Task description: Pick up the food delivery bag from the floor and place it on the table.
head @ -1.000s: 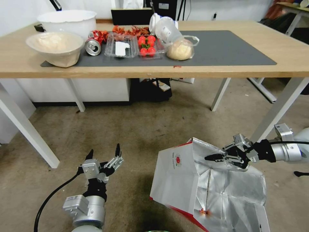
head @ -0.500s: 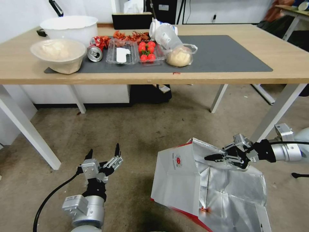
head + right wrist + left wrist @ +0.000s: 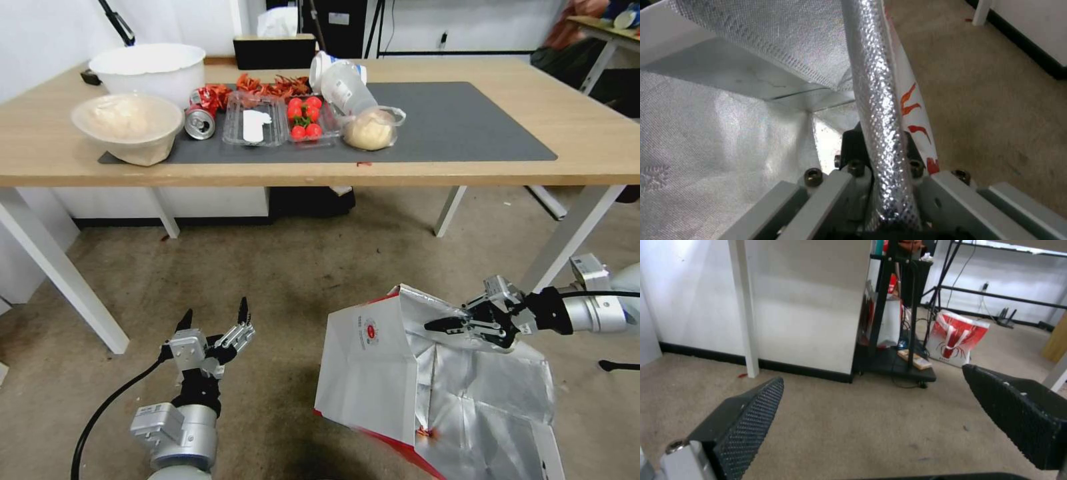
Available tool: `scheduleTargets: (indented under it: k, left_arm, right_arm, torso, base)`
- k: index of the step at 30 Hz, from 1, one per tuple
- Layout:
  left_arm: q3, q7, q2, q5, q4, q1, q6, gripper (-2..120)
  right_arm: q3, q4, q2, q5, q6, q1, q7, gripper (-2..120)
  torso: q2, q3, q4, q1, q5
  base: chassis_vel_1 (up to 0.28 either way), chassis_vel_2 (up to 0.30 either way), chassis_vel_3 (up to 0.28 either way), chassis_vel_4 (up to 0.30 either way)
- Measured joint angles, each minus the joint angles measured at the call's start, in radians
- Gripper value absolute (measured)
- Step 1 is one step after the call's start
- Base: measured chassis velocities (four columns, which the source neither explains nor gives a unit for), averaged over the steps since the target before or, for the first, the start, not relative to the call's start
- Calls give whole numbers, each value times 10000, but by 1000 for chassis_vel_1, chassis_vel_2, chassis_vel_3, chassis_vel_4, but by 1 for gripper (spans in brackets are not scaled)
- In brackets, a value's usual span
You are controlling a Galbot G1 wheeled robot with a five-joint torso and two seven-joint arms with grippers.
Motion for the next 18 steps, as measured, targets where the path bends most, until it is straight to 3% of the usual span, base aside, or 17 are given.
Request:
scheduleTargets:
  k: [18]
  left_arm:
    - [-8,11,147,-54,69,-123,44,100]
  right_arm:
    - [42,180,-67,-30,37,-45,-4,0]
  torso:
    - [743,532,0,215,0]
  base:
    - [0,0,0,0]
